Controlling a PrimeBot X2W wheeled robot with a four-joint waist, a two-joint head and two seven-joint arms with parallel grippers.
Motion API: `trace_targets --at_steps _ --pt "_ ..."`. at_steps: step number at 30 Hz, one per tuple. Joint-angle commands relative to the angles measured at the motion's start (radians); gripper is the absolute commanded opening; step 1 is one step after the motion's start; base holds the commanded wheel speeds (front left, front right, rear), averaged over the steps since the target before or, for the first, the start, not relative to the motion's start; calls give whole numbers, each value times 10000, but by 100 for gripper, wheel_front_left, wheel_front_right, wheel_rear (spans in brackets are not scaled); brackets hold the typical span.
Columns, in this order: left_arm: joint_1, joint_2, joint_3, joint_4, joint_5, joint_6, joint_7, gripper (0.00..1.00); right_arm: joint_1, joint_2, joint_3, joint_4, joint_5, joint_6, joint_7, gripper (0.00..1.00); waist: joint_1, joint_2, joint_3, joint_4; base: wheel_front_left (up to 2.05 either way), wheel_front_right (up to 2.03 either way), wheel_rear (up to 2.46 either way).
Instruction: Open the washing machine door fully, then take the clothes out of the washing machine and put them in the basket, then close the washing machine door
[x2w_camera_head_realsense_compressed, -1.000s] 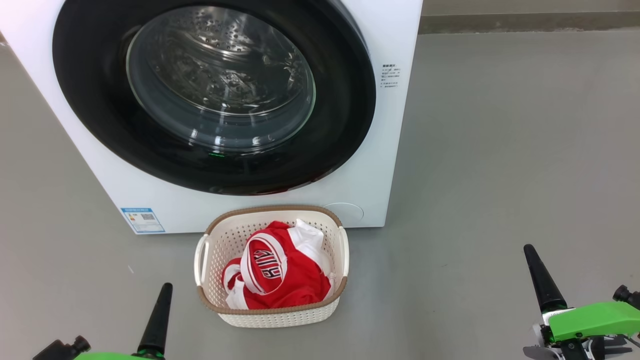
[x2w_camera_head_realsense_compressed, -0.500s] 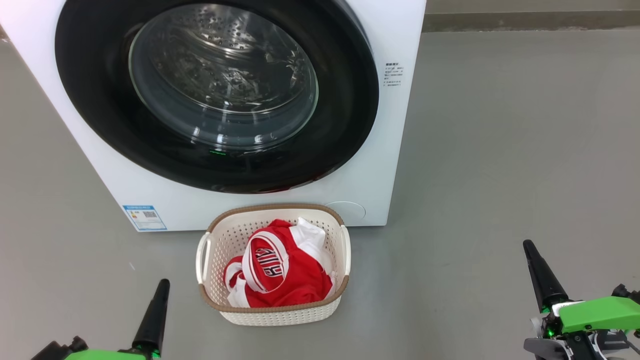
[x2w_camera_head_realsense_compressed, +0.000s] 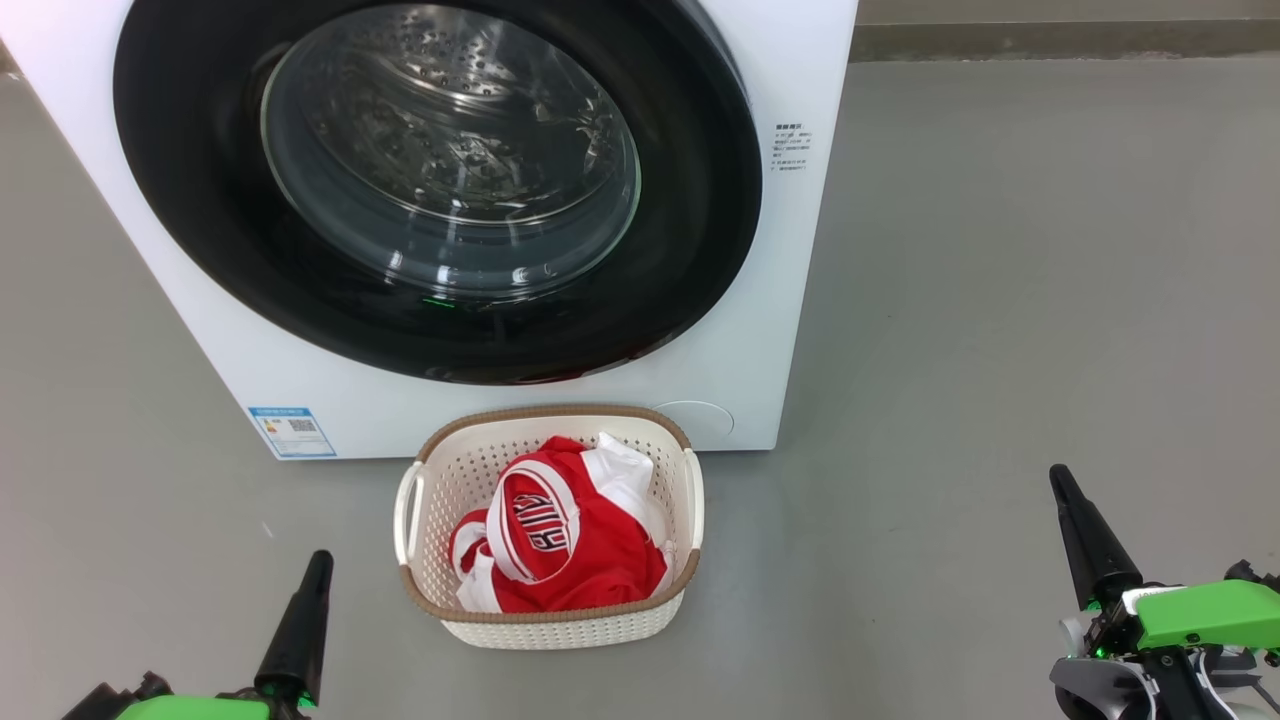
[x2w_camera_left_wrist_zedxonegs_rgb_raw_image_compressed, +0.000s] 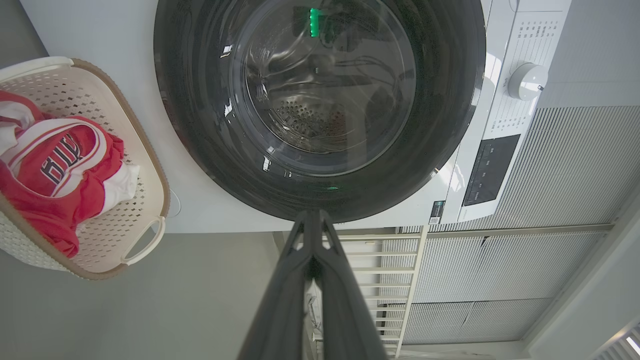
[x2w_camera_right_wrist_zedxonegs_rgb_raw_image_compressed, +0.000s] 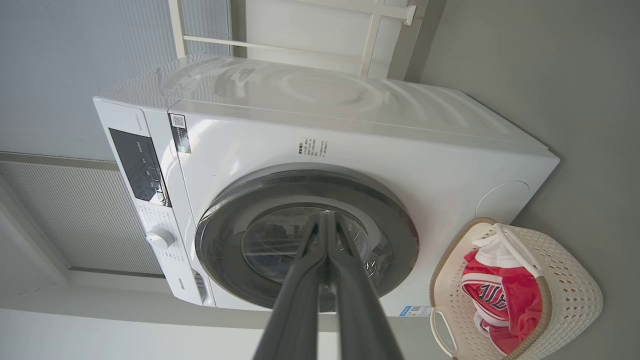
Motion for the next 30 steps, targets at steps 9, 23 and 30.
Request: trace_targets --at_steps 9,23,30 --pt "-404 118 370 -206 -54 -73 71 0 -430 -122 134 -245 22 -7 77 0 -1 0 0 0 0 0 0" --pt "-406 101 395 -206 -33 -73 91 0 -434 -90 90 -243 -16 -7 113 0 -1 0 0 0 0 0 0" --pt "-407 94 405 -205 -24 -73 100 0 -436 -76 70 -241 -33 -7 129 0 -1 0 0 0 0 0 0"
